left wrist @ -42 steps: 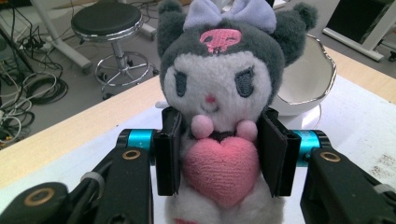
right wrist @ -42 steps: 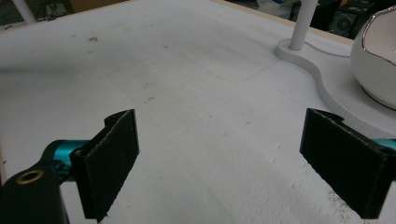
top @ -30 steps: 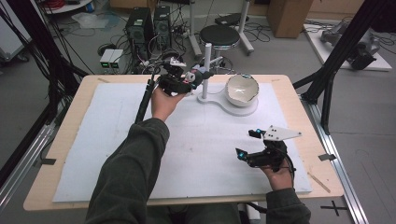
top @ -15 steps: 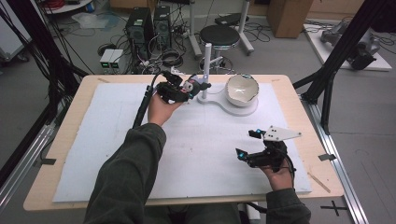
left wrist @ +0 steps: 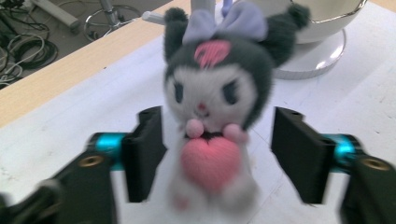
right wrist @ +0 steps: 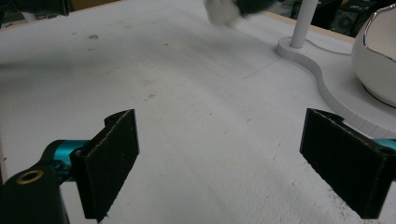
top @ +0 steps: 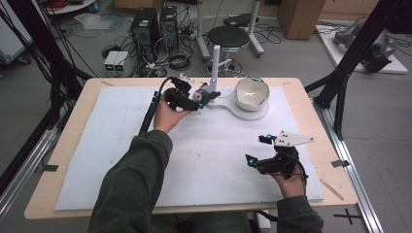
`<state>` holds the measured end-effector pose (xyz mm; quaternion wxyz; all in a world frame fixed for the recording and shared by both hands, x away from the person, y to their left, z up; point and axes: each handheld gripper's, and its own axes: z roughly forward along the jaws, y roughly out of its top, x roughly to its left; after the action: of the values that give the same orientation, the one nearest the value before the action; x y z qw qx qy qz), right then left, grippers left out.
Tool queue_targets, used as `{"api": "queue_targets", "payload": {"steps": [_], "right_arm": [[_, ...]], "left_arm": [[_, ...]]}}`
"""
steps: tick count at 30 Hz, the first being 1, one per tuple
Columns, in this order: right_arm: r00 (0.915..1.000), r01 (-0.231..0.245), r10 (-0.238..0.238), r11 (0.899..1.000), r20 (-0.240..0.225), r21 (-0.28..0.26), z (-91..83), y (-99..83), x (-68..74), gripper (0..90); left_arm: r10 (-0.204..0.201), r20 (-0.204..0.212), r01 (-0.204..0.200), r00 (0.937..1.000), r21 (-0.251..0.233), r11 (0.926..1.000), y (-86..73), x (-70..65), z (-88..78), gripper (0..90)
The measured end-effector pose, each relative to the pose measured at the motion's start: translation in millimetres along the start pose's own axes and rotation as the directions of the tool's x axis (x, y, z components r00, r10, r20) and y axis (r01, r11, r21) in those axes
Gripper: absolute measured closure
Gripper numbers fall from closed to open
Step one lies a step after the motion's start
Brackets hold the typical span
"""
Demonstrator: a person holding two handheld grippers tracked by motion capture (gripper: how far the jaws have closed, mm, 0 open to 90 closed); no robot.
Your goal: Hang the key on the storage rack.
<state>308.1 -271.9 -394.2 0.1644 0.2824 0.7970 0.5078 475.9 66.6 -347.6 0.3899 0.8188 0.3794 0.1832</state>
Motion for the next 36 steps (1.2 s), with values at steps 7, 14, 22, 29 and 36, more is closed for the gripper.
{"api": "queue_targets", "payload": {"steps": [7, 14, 22, 29, 36], "right_arm": [[1.0, -0.003, 0.003, 1.0, 0.005, 0.001, -0.2, -0.2, 0.6, 10.7], [1.0, -0.001, 0.001, 1.0, 0.003, 0.014, 0.3, -1.0, 0.5, 10.7], [1.0, 0.004, -0.004, 1.0, 0.008, 0.023, 2.1, -1.2, 0.9, 10.7], [0.9998, 0.015, -0.016, 0.999, 0.011, 0.034, 3.4, -1.6, 1.8, 10.7], [0.9998, 0.016, -0.016, 0.999, 0.01, 0.046, 5.3, -2.3, 2.9, 10.7]], "left_arm": [[0.006, 0.002, -0.006, 1.0, -0.028, 0.9996, -3.1, -0.7, -12.0, 29.4], [0.021, 0.039, -0.018, 0.999, -0.062, 0.9979, -11.0, -2.8, -28.3, 30.4], [0.039, 0.062, -0.032, 0.9974, -0.108, 0.9936, -20.0, -7.4, -50.0, 30.4], [0.04, 0.067, -0.031, 0.9969, -0.131, 0.9909, -35.8, -8.0, -66.2, 30.3], [0.04, 0.074, -0.029, 0.9965, -0.154, 0.9877, -50.2, -6.5, -81.0, 30.4]]}}
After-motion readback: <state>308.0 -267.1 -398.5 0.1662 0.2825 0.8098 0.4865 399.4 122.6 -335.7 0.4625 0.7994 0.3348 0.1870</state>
